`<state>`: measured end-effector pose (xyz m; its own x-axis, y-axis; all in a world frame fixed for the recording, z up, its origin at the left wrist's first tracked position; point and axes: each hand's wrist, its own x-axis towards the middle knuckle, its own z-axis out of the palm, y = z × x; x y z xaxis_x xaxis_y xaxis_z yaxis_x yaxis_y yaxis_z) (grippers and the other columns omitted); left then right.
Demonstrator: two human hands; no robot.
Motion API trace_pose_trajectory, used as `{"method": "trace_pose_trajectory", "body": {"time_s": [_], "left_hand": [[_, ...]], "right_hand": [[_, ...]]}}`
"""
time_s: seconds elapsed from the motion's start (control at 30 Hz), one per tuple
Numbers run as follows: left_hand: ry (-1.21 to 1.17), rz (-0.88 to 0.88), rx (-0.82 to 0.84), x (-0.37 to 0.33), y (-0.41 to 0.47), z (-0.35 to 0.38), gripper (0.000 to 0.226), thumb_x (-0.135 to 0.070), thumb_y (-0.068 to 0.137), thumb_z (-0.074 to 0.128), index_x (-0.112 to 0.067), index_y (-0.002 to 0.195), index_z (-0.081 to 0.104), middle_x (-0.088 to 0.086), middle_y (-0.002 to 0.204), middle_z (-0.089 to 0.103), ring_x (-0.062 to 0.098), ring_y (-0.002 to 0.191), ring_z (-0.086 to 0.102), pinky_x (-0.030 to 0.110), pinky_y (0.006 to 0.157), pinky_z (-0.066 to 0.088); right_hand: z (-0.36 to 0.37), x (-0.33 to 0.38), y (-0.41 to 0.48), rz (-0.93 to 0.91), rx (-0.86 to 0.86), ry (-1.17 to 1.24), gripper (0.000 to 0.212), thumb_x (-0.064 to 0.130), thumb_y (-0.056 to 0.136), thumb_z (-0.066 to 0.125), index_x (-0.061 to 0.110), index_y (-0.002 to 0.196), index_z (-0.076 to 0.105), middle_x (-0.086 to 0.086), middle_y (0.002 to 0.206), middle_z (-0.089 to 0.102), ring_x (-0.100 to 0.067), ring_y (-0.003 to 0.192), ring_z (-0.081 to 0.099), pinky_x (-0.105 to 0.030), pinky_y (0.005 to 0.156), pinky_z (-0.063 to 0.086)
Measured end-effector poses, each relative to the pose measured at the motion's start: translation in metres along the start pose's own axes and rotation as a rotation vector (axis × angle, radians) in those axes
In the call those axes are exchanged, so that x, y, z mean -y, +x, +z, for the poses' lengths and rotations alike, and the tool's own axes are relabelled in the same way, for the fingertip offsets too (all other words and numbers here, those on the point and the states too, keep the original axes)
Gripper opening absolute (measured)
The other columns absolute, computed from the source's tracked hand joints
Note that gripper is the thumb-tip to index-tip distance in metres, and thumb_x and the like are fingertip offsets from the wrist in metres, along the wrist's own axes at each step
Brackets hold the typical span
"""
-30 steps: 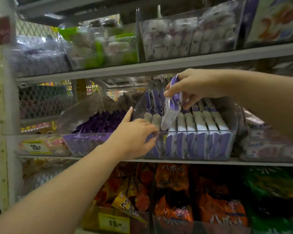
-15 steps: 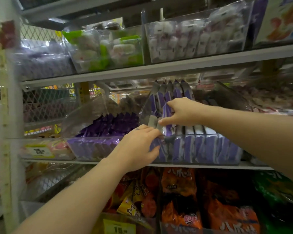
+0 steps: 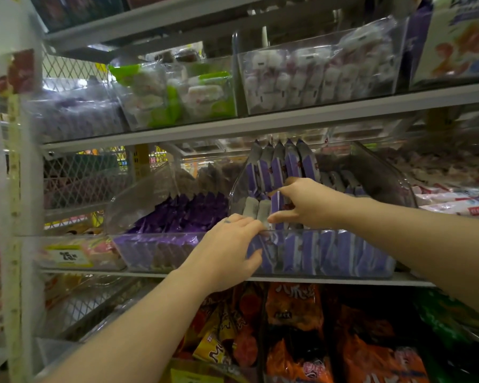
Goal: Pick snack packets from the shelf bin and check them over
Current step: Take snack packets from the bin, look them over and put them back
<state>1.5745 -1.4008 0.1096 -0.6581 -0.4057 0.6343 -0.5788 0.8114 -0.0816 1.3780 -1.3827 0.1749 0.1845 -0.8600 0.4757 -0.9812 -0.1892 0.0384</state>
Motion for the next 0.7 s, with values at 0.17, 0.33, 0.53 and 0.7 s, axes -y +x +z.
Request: {"method": "trace_pose_trajectory", "body": {"time_s": [0.17,0.33,0.53,0.7], "left_hand": [[0.023,0.016,-0.019,0.0,0.0,0.002,0.03,-0.034,0.091,0.056,-0.029,0.121,0.057,-0.014,0.117,0.059,0.006,0.116,0.043,0.022,0.097,0.033],[0.025,0.01,-0.02,-0.002,0.001,0.002,0.029,-0.035,0.091,0.056,-0.03,0.119,0.057,-0.015,0.114,0.058,0.007,0.114,0.044,0.024,0.097,0.034],[0.039,0.017,-0.035,-0.001,0.0,0.004,0.033,-0.038,0.09,0.055,-0.032,0.123,0.054,-0.017,0.116,0.056,0.005,0.114,0.042,0.021,0.098,0.031],[0.041,0.021,-0.039,0.001,-0.001,0.005,0.033,-0.038,0.09,0.055,-0.032,0.123,0.053,-0.017,0.117,0.055,0.006,0.114,0.042,0.023,0.099,0.031]], "right_hand": [[-0.001,-0.005,-0.015,-0.059,-0.072,0.01,0.071,0.05,0.074,0.076,0.02,0.133,0.052,-0.001,0.121,0.058,-0.017,0.103,0.057,-0.031,0.086,0.052],[-0.007,0.002,0.001,-0.033,0.12,-0.014,0.103,0.061,0.057,0.082,0.026,0.142,0.035,-0.001,0.137,0.048,-0.021,0.12,0.05,-0.041,0.097,0.049],[0.001,0.01,0.02,-0.071,0.168,-0.16,0.105,0.061,0.056,0.083,0.022,0.141,0.034,-0.005,0.13,0.052,-0.024,0.111,0.054,-0.038,0.087,0.052],[0.005,0.007,0.017,-0.089,0.125,-0.102,0.095,0.055,0.057,0.085,0.021,0.135,0.041,0.0,0.119,0.051,-0.019,0.102,0.054,-0.027,0.079,0.047]]}}
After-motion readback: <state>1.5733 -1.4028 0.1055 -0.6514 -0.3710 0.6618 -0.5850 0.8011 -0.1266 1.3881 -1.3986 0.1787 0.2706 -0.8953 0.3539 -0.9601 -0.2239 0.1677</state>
